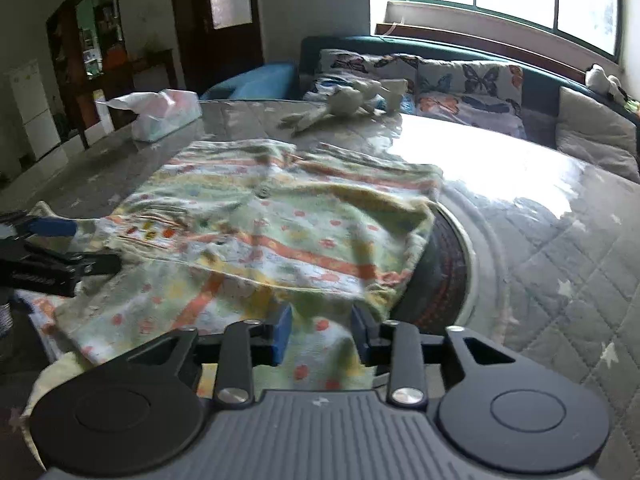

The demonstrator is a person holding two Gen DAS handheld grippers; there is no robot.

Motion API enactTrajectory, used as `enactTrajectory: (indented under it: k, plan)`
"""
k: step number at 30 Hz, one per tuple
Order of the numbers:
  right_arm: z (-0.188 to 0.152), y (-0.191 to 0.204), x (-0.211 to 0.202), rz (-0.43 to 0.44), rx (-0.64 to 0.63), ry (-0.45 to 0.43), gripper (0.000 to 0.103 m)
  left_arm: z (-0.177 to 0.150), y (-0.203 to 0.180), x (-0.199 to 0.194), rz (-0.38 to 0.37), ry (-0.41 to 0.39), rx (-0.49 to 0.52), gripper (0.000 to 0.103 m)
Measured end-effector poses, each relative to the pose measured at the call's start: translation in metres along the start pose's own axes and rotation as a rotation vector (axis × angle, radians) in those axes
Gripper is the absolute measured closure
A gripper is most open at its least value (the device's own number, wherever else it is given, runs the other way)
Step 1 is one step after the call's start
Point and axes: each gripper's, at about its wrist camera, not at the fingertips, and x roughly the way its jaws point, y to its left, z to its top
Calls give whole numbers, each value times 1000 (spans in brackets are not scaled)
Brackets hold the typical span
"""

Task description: Fold clothes

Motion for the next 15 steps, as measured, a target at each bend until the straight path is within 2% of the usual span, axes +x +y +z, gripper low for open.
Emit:
enactTrajectory:
  k: [3,6,8,11,13,15]
  plan:
    - [-3,6,4,8,-12,16,58,0,1,8,0,21,10,0]
    - [-5,13,3,1,-28,19,56,1,5,4,4,18,3,0]
    - [-5,18,0,6,-34,15,50,0,10,-2,3,8,-9,0]
    - [-3,30,-8,38,-52,-4,46,-1,22,-11,-5,3,-57,0]
    - [-2,39,-11,57,-70,-18,38,-4,33,-17,2,2,-95,0]
    - [-2,53,-10,80,-97,-29,37,-6,43,-24,11,-2,-130,0]
